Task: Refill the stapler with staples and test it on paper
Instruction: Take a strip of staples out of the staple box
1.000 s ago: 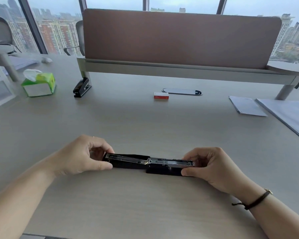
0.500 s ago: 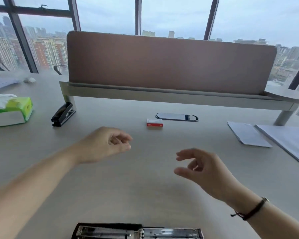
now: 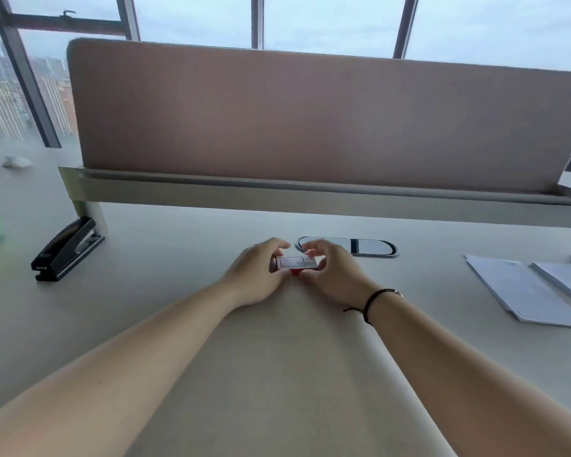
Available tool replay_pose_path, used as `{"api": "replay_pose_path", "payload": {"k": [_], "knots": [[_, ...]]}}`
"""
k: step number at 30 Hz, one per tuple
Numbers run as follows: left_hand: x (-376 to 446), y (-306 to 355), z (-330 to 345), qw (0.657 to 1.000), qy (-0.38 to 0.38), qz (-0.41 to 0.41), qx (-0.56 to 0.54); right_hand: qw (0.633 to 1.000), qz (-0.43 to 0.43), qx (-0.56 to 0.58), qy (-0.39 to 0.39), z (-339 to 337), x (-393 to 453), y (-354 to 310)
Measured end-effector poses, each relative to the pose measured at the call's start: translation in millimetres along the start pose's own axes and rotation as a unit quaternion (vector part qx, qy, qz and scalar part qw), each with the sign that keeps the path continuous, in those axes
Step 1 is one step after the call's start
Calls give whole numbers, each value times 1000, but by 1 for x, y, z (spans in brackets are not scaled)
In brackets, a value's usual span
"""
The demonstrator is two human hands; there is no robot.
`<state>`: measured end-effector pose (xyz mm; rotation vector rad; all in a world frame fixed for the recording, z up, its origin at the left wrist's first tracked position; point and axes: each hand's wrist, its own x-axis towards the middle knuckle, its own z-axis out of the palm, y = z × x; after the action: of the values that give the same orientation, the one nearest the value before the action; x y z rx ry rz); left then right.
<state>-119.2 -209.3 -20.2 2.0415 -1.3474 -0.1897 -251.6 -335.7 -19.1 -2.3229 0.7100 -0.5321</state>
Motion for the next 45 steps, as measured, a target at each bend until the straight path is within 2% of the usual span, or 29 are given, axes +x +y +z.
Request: {"api": "replay_pose_path", "payload": {"k": [6, 14, 19, 28, 31, 36, 45], "knots": [[-36, 16, -17, 999, -33, 8, -24, 1000, 1, 22, -23, -13, -39, -15], [-162, 75, -54, 992, -88, 80, -31, 998, -29, 44, -46, -42, -187, -56], [-206, 87, -60, 985, -155, 61, -33, 997, -46, 22, -62, -43, -247, -65], [-220, 88, -38, 990, -123, 64, -29, 999, -20, 30, -29, -34, -263, -48], [-221, 84, -36, 990, -116, 65, -44, 997, 4, 73, -14, -35, -264, -44], [-224, 83, -33, 991, -106, 69, -43, 988, 0, 149, -35, -29, -261, -47], [-223, 76, -43, 989, -127, 40, -71, 991, -5, 103, -80, -24, -259, -48]]}}
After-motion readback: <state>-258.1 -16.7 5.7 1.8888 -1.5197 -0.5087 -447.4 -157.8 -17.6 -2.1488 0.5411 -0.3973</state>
